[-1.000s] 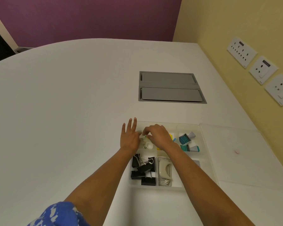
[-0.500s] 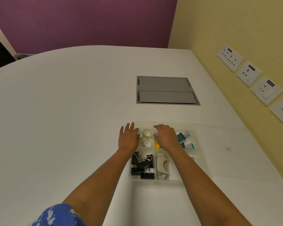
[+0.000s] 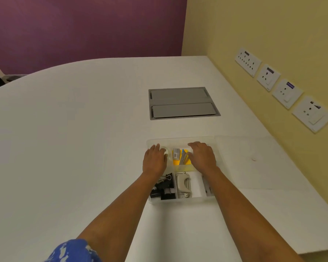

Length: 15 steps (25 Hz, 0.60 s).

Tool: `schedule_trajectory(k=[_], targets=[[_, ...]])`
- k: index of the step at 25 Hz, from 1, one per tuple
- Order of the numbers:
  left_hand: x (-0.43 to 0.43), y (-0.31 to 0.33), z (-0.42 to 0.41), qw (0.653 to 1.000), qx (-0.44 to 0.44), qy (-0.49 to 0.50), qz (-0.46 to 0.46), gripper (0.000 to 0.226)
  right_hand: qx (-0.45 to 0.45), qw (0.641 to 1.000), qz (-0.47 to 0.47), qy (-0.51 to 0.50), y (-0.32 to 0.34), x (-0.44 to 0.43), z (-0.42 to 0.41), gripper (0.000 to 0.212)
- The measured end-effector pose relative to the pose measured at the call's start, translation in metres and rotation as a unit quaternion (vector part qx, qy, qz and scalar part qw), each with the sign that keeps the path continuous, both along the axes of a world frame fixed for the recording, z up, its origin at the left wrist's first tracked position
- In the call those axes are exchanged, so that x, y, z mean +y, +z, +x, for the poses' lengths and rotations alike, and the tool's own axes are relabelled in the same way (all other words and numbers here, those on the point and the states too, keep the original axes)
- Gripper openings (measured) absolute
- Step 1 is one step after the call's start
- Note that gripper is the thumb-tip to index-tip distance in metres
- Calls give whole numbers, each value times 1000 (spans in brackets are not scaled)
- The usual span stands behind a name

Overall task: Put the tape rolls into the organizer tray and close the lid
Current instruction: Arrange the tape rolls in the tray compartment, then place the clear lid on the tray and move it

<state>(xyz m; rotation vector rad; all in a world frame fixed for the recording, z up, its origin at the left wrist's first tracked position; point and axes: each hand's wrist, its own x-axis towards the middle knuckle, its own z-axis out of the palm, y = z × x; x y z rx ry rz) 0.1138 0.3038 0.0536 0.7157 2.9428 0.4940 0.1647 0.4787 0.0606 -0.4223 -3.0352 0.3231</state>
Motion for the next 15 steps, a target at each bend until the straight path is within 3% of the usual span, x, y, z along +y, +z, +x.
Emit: schedule_trajectory(k=[7, 15], targets=[[94, 5, 20, 999, 17, 8, 45, 37, 17, 999, 15, -33, -1, 96, 30, 39], [223, 3, 73, 994, -2, 22, 106, 38, -71, 993, 22, -95, -19, 224, 94, 45]])
